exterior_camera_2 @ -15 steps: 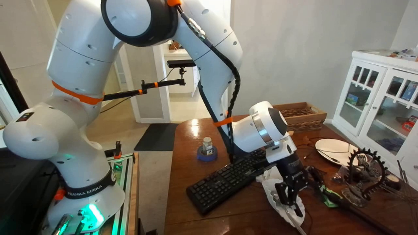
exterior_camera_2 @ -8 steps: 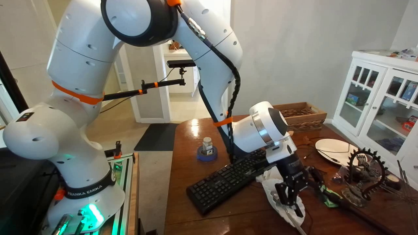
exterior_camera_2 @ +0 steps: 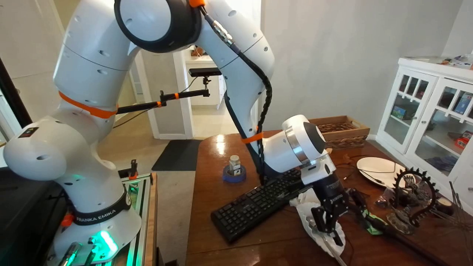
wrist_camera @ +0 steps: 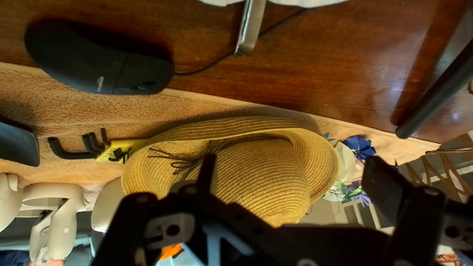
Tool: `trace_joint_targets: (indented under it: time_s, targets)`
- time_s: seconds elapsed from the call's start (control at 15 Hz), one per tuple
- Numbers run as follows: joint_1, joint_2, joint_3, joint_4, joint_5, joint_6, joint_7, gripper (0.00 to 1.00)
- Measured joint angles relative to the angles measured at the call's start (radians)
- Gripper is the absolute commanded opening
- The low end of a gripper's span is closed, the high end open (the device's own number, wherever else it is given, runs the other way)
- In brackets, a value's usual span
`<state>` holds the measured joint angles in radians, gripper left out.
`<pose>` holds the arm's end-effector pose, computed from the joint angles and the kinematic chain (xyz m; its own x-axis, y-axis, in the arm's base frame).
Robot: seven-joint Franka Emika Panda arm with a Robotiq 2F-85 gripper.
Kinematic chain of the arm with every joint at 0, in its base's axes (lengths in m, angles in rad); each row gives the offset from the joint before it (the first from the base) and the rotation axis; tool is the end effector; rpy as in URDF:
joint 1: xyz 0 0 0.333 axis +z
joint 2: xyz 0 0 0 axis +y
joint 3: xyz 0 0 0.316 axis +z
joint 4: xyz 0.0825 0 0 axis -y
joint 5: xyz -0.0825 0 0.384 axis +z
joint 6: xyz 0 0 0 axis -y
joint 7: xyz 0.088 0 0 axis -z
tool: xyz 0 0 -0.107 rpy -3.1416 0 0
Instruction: Move the spoon to the plate
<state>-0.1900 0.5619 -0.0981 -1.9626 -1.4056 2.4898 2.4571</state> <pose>0.5854 -0.1671 0.1799 -0.0350 -0.6909 0.7221 -0.9802 -0.1172 -0.1597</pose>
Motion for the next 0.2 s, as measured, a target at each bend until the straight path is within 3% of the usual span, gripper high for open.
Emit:
trace_joint_targets:
  time_s: [0.2]
  targets:
    - [0.000,0.000,0.000,0.000,0.000,0.000,0.000,1.00]
